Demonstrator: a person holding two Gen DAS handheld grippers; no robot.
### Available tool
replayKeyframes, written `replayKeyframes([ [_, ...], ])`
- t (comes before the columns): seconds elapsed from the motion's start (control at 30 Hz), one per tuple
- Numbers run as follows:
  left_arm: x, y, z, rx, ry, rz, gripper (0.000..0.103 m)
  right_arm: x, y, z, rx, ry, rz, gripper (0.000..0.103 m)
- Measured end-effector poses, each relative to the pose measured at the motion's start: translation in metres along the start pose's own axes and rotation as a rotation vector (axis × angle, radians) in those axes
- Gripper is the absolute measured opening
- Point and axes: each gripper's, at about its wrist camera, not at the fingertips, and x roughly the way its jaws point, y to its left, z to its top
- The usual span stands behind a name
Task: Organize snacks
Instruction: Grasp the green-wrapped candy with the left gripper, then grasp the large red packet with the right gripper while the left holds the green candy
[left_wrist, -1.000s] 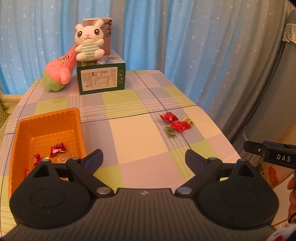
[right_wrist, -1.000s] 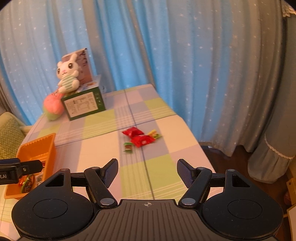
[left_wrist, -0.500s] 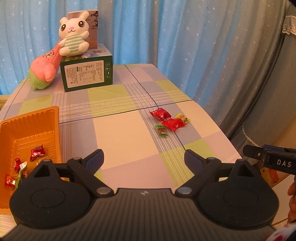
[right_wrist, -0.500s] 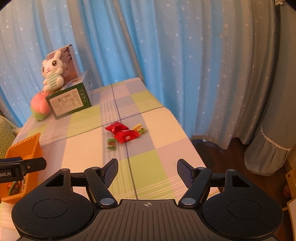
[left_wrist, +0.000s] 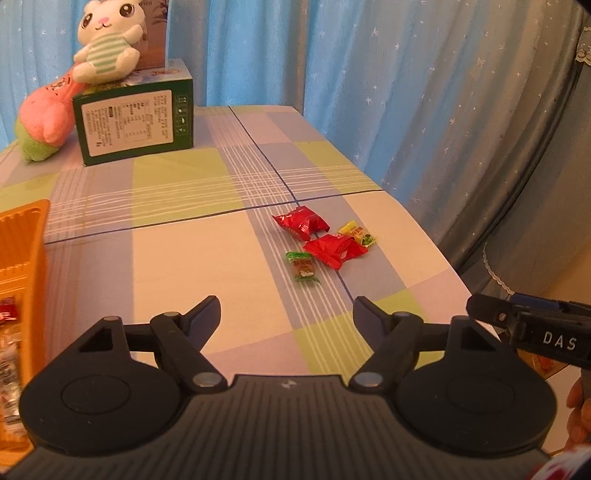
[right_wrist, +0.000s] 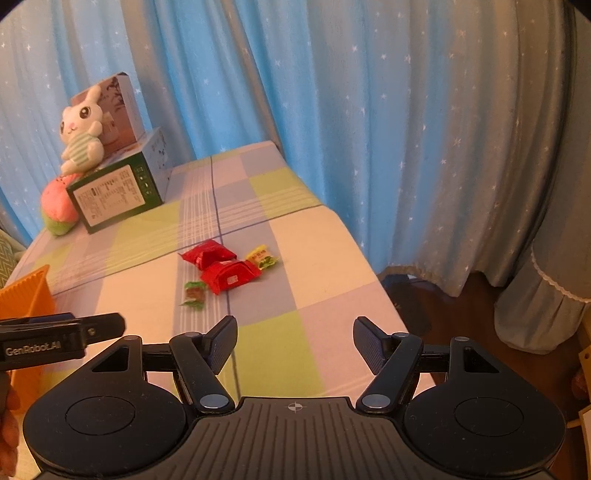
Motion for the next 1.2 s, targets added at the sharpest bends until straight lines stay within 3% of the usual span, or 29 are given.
replayKeyframes([
  [0.17, 0.038, -0.001, 0.005, -0.008, 0.013, 0.002, 0.061, 0.032, -0.007, 0.002, 0.005, 0.013, -0.001, 0.070],
  [0.3, 0.064, -0.003, 0.008, -0.007, 0.022, -0.012, 0.057, 0.052, -0.011, 0.003, 0.013, 0.023, -0.004, 0.070],
  [0.47, 0.092, -0.003, 0.015, 0.001, 0.029, -0.008, 0.040, 0.068, -0.015, 0.006, 0.014, 0.027, -0.007, 0.070],
  [0.67, 0.112, -0.004, 0.019, 0.011, 0.040, -0.031, 0.032, 0.079, -0.015, 0.010, 0.009, 0.031, -0.008, 0.070],
  [0.87, 0.121, -0.007, 0.021, 0.047, 0.050, -0.039, 0.019, 0.086, -0.015, 0.011, 0.007, 0.040, -0.009, 0.070],
  [1.2, 0.088, 0.018, 0.014, 0.030, 0.037, 0.000, 0.017, 0.100, 0.004, 0.019, 0.013, 0.038, 0.074, 0.070],
])
